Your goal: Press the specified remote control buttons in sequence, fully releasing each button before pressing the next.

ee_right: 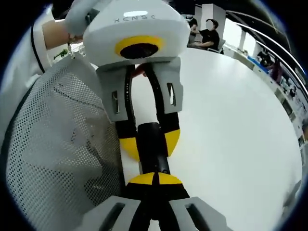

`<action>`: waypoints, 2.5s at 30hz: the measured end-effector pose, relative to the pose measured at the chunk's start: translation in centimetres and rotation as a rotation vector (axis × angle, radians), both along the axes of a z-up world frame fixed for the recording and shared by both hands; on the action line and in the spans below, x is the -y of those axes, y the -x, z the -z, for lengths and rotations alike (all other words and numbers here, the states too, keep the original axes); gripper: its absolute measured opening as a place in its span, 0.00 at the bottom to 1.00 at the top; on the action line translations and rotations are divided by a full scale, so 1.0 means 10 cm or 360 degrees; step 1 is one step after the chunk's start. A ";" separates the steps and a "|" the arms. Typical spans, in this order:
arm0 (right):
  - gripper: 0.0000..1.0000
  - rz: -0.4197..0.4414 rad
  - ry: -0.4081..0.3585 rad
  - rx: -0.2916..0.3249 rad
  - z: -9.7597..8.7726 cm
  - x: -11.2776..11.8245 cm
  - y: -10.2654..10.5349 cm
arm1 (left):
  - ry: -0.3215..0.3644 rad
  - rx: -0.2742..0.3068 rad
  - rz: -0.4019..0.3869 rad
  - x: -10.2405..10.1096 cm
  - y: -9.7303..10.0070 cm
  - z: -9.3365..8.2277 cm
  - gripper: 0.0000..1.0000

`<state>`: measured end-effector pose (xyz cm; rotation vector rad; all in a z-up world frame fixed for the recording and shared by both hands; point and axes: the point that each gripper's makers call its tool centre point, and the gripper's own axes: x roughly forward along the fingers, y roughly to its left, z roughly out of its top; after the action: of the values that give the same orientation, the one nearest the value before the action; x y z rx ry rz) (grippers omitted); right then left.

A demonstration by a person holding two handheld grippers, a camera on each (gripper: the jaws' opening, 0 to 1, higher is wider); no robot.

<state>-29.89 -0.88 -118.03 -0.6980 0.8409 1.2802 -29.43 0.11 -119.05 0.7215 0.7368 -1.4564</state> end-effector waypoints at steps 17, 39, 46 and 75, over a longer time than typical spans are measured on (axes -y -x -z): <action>0.00 0.0019 0.0017 -0.0129 -0.01 0.00 -0.03 | 0.0088 -0.0001 -0.0167 0.01 -0.01 -0.01 0.25; 0.00 -0.0099 0.0230 -0.0257 0.05 -0.02 -0.17 | 0.0173 0.0004 -0.0282 0.02 -0.02 -0.02 0.25; 0.00 -0.0018 0.0177 -0.0216 0.06 -0.02 -0.19 | 0.0180 0.0005 -0.0307 0.03 -0.02 -0.02 0.25; 0.00 -0.0082 0.0060 -0.0008 0.00 -0.12 -0.03 | 0.0174 -0.0021 -0.0270 0.03 0.00 -0.03 0.26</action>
<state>-29.58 0.29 -118.07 -0.7506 0.8579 1.3154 -29.38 -0.15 -118.73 0.5527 0.7057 -1.3368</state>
